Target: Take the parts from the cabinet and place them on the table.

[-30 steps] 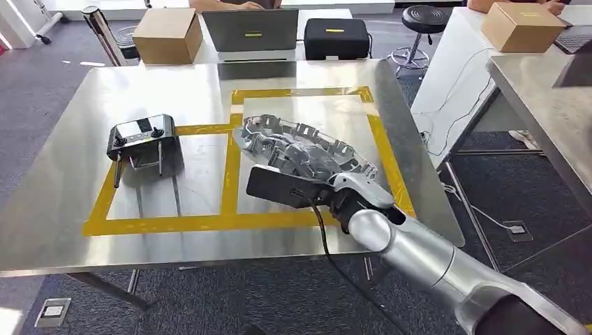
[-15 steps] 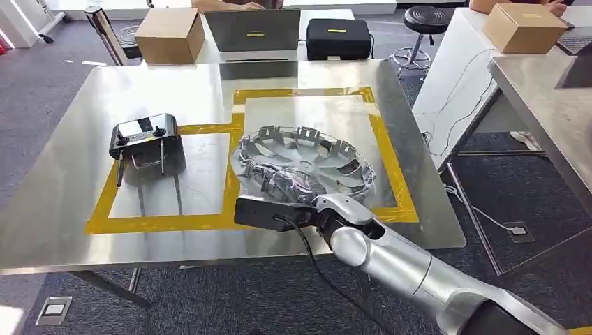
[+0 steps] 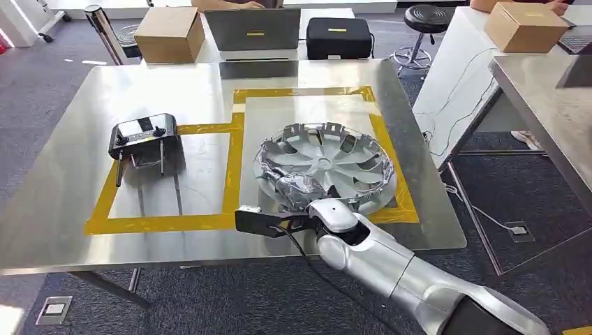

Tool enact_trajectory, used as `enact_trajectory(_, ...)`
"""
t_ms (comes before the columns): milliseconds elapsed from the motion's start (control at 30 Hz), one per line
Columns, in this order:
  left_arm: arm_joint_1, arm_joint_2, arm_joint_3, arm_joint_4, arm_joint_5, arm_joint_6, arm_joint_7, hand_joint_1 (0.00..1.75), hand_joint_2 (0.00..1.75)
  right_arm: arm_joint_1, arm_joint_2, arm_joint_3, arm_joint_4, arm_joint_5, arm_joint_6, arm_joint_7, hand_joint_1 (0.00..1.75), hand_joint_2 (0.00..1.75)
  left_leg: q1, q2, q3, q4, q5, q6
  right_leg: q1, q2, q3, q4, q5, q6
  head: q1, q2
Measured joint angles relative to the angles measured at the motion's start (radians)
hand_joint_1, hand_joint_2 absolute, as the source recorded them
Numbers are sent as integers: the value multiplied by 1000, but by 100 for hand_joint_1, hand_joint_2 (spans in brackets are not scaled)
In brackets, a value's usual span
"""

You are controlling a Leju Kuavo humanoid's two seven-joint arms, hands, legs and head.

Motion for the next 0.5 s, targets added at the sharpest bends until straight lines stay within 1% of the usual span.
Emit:
enact_trajectory(233,0,-2,3,0,-14,-12,-2,0,175,-3,39,-3,82,6,-13,-30,175,175,0,0,0,0,0,0,0,0,0,0,0,0,0,0)
enact_trajectory(500,0,-2,5,0,-31,-19,-3,0,175,-2,65,-14,98,30,-53,-65,175,175,0,0,0,0,1,0,0,1,0,0,1,-1,0,0)
